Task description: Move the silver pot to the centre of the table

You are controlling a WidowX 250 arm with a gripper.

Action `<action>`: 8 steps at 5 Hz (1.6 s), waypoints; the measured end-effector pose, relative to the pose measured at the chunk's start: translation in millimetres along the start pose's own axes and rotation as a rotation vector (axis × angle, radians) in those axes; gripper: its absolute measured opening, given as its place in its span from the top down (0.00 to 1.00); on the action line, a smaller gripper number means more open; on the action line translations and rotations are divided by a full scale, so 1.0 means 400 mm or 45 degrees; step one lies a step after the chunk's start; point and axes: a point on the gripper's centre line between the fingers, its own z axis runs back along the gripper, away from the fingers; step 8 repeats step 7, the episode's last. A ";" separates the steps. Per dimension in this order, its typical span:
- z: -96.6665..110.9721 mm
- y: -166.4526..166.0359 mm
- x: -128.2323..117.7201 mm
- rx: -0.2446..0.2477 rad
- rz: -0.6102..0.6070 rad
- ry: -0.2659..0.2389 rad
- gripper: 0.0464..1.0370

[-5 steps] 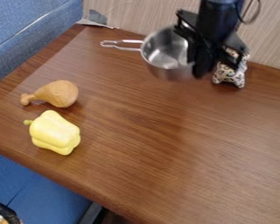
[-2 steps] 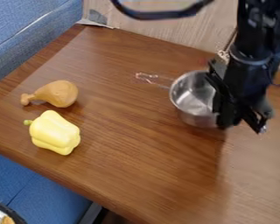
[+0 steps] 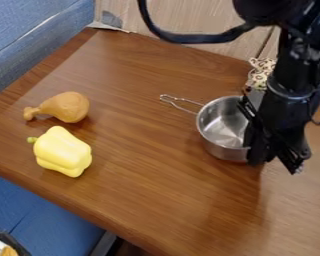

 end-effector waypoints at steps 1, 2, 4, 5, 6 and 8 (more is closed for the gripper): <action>-0.014 -0.006 -0.014 0.024 0.072 0.019 0.76; -0.002 0.002 -0.014 0.061 0.122 -0.021 0.46; 0.005 0.004 -0.020 0.058 0.117 -0.007 0.03; 0.074 0.022 -0.017 0.044 0.148 -0.082 0.03; 0.150 0.050 -0.020 -0.011 0.205 -0.177 0.04; 0.188 0.072 -0.022 -0.055 0.271 -0.213 0.04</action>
